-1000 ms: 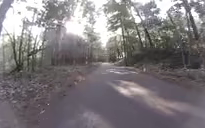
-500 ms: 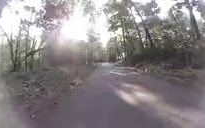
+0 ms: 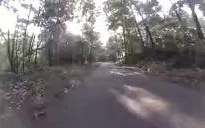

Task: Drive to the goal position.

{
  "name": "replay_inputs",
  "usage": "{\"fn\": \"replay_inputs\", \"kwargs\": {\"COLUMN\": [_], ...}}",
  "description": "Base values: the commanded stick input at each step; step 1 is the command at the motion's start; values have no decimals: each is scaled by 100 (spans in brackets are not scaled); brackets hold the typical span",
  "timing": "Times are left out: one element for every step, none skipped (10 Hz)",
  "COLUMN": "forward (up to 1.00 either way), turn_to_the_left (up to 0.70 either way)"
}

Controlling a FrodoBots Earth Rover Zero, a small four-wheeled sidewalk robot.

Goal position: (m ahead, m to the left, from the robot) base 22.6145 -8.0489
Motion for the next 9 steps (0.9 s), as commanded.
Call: {"fn": "replay_inputs", "kwargs": {"forward": [70,70,70,70,70,70,70,70,70], "turn_to_the_left": [-1,-1,-1,-1,-1,-1,-1,-1,-1]}}
